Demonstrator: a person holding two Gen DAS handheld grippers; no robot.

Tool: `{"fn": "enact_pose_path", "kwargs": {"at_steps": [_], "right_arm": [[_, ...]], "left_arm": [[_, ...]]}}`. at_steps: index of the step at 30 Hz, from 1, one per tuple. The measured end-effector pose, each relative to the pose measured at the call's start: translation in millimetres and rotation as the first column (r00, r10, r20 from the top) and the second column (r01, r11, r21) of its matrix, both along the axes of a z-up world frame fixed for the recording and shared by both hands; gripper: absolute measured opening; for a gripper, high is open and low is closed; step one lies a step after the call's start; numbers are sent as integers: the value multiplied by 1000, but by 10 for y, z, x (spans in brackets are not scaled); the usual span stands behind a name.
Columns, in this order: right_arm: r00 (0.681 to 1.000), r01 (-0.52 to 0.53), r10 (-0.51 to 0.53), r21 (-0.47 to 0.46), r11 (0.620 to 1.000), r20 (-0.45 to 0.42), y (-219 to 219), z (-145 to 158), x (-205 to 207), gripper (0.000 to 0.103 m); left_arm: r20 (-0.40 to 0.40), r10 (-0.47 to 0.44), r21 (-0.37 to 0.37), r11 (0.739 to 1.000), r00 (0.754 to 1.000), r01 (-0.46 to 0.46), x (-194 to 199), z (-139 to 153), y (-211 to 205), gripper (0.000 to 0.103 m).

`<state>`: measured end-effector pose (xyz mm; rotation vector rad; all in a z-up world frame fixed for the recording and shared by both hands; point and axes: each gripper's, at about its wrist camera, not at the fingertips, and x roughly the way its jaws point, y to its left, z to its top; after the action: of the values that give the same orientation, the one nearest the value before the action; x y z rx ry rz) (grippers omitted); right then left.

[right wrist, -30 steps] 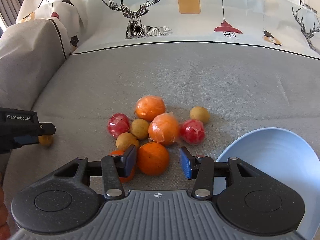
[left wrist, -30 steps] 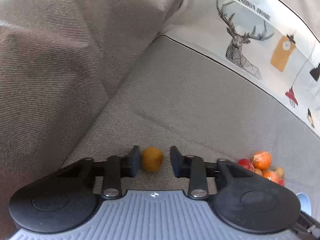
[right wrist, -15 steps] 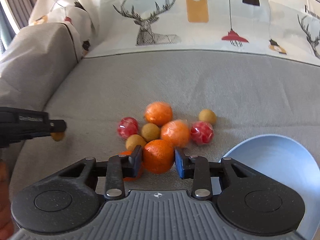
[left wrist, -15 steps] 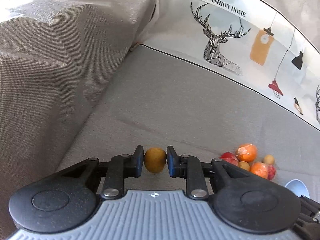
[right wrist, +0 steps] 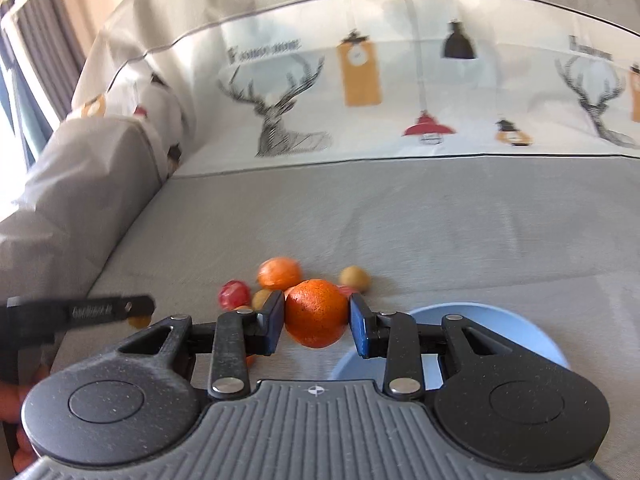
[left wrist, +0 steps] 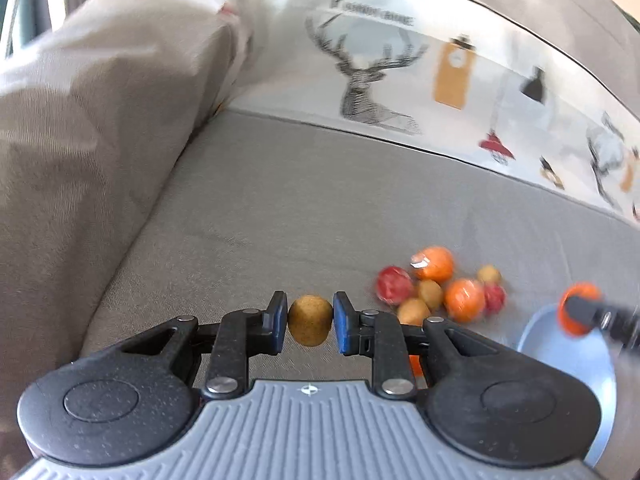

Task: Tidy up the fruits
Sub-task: 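Grasp an orange tangerine from the pile with the right gripper, then carry the brown fruit and the tangerine over the light-blue plate with both grippers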

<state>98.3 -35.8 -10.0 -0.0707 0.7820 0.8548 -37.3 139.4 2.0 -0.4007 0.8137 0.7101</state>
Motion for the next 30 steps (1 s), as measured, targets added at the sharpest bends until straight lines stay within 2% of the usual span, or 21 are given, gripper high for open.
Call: {"fn": "enact_pose_path", "kwargs": {"at_steps": [2,5,10,18,26,30], "right_arm": [[1000,26,-25,16,1000,-3,-173,40,43,36],[998,64,-64,39,997,-16,-433,86,113,36],[990,131,-126,83,988,-60,-845,136,263,36],[975,211,-196,151,966,-106,-1364,244,339,36],[981,195,-188,212,958,-50,-1682,383,108,36],[983,181,-182,217,959,-16,-1785,405,-56,36]], "left_arm": [[-9,-61,69,996,998,61,-4,51,-188,27],[-14,-168,160,973,986,168,-45,142,-487,27],[41,-285,234,935,958,268,-186,329,-911,27],[118,-357,206,922,926,329,-345,642,-1300,27],[224,-421,164,905,879,392,-547,772,-1546,27],[238,-465,179,884,853,432,-564,793,-1650,27]]}}
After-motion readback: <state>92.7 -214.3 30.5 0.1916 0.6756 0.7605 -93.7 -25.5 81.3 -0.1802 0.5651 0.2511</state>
